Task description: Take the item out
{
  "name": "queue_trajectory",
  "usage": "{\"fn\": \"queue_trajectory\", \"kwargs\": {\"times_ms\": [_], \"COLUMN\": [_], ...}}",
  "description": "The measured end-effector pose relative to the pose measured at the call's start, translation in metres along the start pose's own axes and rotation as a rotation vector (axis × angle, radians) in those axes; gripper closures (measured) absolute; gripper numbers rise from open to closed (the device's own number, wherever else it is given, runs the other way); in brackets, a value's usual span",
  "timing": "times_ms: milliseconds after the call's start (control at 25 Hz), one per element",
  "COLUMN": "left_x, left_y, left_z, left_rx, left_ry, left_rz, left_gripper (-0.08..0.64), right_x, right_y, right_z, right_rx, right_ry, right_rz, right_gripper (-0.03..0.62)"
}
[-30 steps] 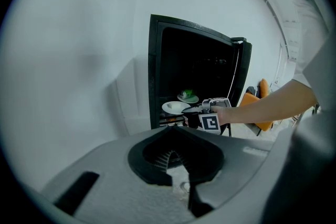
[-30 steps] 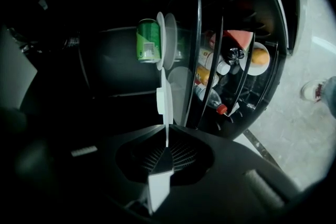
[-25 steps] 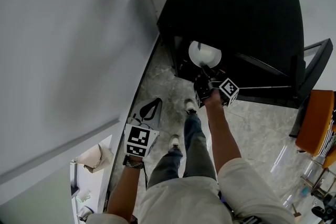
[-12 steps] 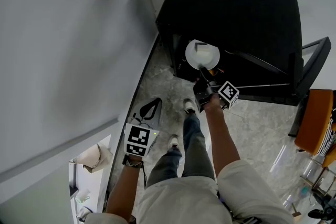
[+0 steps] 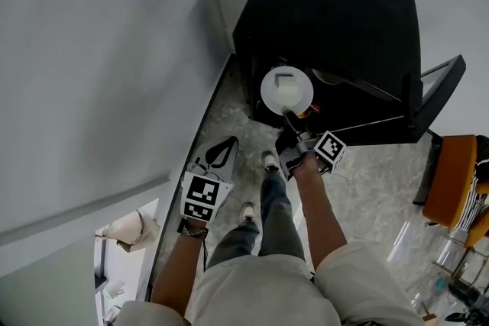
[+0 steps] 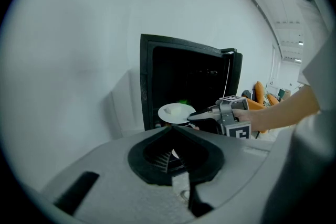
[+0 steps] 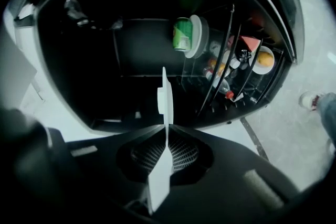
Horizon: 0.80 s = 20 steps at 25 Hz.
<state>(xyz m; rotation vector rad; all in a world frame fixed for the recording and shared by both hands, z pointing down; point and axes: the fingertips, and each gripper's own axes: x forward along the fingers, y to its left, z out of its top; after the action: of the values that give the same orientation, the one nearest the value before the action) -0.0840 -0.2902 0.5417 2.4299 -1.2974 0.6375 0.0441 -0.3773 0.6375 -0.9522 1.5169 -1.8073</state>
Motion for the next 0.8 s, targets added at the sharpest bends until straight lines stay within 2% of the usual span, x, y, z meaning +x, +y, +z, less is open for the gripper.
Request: {"fn": "queue_trajectory", "kwargs": {"times_ms": [400,800], "left_x": [-0.039,-0.085], "left_y": [-0.028,-0.066], "left_z": [0.041,0.077], "left_rx": [0.043,0.095], "left_ry": [-0.102,-0.196], "left_rz": [-0.030,-0.076], "left_gripper": [0.555,0.555], "right_x": [-0.059,-0.123], "right_y": [0.049,0.095], "right_z": [-0.042,-0.088], "right_rx": [-0.028,-0.053], "right_ry": [0.044,0.110], "right_rz": [-0.003,0.047], "right_gripper": [0.577,0.577]}}
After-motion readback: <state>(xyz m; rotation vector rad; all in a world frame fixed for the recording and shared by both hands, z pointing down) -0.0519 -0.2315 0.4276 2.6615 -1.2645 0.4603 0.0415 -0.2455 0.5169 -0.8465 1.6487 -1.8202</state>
